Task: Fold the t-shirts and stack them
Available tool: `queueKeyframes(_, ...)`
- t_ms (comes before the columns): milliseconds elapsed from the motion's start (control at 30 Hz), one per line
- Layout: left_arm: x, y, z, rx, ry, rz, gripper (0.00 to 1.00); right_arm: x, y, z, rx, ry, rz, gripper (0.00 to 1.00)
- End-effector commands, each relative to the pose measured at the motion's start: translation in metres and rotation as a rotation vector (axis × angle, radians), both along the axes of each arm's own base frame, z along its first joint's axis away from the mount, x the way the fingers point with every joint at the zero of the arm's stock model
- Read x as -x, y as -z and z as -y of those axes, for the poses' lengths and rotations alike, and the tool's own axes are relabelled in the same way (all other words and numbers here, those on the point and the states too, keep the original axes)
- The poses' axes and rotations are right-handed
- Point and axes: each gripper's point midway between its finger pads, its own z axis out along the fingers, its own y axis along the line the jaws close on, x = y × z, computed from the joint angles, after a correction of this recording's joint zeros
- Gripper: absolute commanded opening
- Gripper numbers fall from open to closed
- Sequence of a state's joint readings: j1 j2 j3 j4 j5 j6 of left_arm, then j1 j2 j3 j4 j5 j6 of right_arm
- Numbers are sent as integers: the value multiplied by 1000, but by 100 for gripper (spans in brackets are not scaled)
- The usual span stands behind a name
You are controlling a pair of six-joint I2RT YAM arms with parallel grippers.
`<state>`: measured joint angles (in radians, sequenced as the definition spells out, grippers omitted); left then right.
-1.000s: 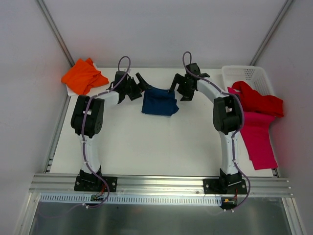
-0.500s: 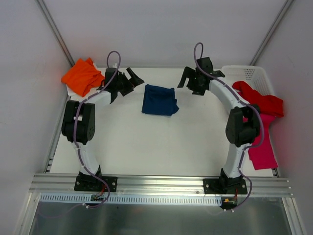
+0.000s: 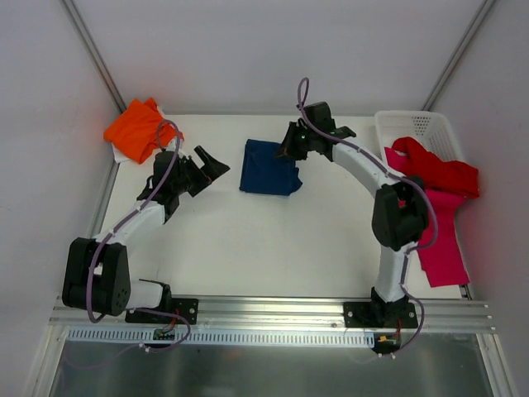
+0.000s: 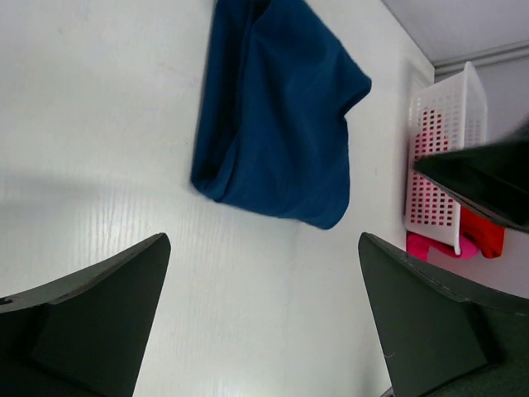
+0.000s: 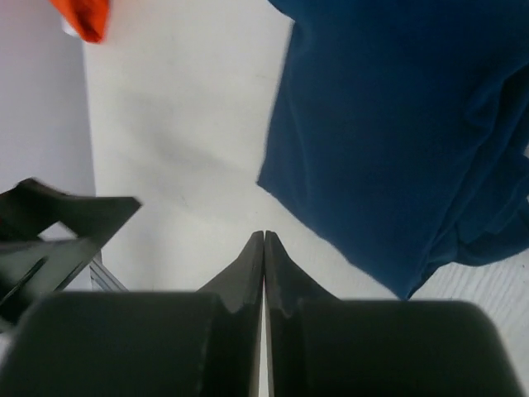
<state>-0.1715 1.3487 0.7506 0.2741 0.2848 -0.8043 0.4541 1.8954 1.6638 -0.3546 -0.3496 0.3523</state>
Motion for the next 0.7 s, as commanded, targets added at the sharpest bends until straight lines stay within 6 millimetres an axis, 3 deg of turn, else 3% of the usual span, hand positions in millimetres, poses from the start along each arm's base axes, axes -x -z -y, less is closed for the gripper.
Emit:
queueKeyframes(0,17,-17,-1,-7,5,50,99,-19,16,-26,-114,-66,-62,0)
queueKeyframes(33,21,-13,-2,-15,5,41,99,-25,36,-32,-115,-71,-99,0)
queueKeyframes(67,24,-15,-3,-19,7,46,99,-31,39,-37,-136,-87,-97,0)
queueKeyframes(100,26,-13,-4,-21,6,44,99,-44,29,-41,-154,-89,-67,0)
queueKeyframes(133,28,-13,-3,-21,11,44,99,-52,50,-43,-146,-90,-94,0)
queueKeyframes(233,32,-14,-3,-19,16,49,99,-81,58,-48,-187,-99,-67,0)
queueKeyframes(300,33,-11,-3,-23,20,43,99,-97,57,-49,-217,-112,-38,0)
queueKeyframes(333,33,-10,-3,-24,19,42,99,-108,47,-50,-238,-119,-3,0)
queueKeyframes(400,33,-7,-3,-32,25,36,99,-122,53,-52,-292,-130,21,0)
queueKeyframes(567,28,5,-2,-52,35,6,99,-167,53,-22,-394,-47,93,4)
queueKeyframes(667,24,11,-2,-66,38,-7,99,-183,72,-3,-417,4,79,4)
